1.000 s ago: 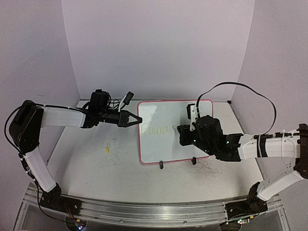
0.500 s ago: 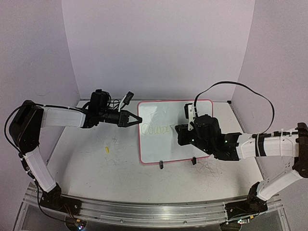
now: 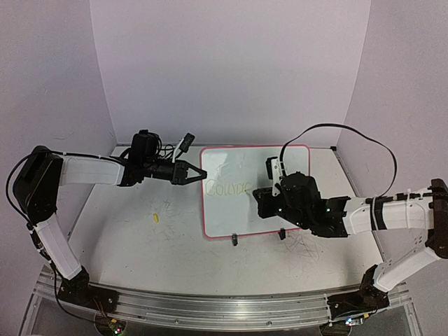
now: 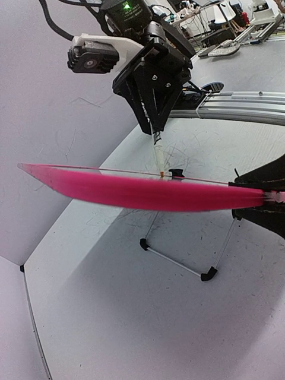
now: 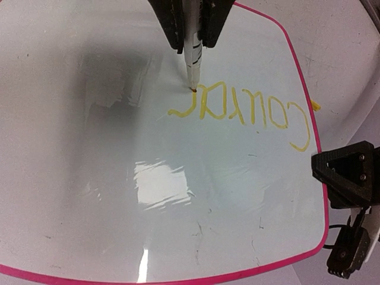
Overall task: Write a sentence on the whiteboard
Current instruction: Write a sentence at the center of the board.
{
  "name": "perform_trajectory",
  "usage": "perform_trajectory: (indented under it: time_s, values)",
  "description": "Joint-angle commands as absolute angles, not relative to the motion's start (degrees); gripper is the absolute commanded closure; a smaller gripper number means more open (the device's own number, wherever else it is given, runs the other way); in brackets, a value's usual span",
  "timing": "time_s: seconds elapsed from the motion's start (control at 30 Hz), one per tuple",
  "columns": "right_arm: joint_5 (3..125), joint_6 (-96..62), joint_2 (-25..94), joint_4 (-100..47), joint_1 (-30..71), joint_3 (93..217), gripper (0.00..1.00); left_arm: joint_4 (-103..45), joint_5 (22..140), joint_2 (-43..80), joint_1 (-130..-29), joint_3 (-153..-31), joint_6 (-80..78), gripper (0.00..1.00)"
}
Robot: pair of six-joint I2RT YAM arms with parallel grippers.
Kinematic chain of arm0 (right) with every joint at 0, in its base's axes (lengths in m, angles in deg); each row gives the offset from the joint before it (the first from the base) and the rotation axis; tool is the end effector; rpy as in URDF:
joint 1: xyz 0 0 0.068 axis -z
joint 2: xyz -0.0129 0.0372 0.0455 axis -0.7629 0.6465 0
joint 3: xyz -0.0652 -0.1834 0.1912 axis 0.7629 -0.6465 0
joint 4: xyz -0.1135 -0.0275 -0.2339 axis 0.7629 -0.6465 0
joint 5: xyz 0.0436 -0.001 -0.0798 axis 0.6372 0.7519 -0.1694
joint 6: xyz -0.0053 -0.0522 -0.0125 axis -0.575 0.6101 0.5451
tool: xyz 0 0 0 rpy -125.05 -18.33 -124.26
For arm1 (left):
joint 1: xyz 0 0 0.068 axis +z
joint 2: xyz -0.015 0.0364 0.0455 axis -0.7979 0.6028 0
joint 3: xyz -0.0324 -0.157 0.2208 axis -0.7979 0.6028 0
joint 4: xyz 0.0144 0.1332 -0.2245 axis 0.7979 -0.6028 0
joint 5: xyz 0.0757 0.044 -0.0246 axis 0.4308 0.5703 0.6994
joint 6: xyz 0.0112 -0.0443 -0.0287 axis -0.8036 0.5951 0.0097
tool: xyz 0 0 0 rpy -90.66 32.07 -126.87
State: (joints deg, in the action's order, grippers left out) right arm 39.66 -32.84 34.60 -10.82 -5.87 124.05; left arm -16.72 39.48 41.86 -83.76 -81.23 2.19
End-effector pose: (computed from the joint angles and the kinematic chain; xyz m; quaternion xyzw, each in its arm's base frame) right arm 0.1852 0.2520 0.2388 -0.1536 0.8056 0.2590 0.5103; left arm 0.3125 -0.2181 0.2360 0.3373 0.7158 -0.5166 0.3272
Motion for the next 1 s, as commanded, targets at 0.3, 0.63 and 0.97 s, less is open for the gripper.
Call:
perform_trajectory:
  time_s: [0.3,0.63,0.97]
  values:
    - [34.1,-33.7,32.8,-12.4,-5.8,123.7,1.0,-15.5,41.3,39.1,-84.0,-80.7,0.3,1.0]
    - [31.5,-32.1,33.5,-12.2,-5.8,126.7,1.0,-15.5,41.3,38.9,-84.0,-80.7,0.3,1.0]
    - [31.5,-31.0,34.4,-11.7,-5.4,128.3,1.0,-15.5,41.3,38.8,-83.9,-80.6,0.3,1.0]
